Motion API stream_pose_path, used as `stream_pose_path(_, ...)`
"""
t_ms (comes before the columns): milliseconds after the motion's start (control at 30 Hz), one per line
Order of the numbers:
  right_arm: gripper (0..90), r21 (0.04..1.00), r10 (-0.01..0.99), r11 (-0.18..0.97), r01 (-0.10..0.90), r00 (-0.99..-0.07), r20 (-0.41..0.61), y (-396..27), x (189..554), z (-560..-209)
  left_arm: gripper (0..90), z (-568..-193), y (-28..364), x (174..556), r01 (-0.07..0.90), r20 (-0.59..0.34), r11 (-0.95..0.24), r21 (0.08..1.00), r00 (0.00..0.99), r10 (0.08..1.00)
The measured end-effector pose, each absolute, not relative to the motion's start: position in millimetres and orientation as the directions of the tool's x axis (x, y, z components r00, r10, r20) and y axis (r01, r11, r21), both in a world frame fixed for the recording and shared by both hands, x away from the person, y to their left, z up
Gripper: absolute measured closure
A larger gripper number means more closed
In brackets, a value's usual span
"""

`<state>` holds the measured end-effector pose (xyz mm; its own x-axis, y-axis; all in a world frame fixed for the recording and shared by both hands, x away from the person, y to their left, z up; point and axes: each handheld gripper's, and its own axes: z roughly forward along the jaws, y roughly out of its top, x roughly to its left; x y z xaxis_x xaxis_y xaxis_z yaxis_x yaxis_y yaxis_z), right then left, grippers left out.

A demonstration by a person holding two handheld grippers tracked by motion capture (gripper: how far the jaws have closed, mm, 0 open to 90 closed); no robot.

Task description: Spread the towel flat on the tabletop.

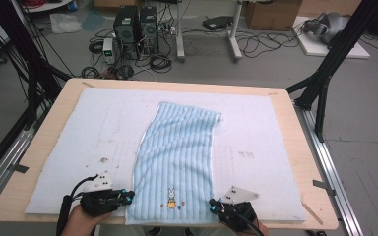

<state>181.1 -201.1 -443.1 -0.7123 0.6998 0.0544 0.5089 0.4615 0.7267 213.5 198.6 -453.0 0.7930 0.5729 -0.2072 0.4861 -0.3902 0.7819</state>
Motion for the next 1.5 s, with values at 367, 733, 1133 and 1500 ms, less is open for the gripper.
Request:
stream_pose_path(367, 77.4, 0.773, 0.745, 0.387, 0.502, -0.665, 0.059, -219, 160, -435, 55.4, -445, 195, 207, 0.45, -0.227, -0.295, 0.843, 0.794, 0.564)
stream_pose_path(733, 69.0, 0.78, 0.794, 0.346, 0.522, -0.606, 0.054, -200, 210, -442, 48.9, -438, 207, 257, 0.465, -0.265, -0.125, 0.877, 0.683, 0.681)
stream_pose_path(1133, 88.3, 0.718, 0.7, 0.47, 0.514, -0.712, 0.052, -196, 213, -444, 49.1, -436, 202, 284, 0.468, -0.269, -0.118, 0.876, 0.676, 0.686)
stream_pose_path(1500, 70.2, 0.8, 0.7, 0.352, 0.486, -0.704, 0.12, -222, 210, -431, 48.3, -440, 191, 310, 0.494, -0.276, -0.142, 0.858, 0.676, 0.683)
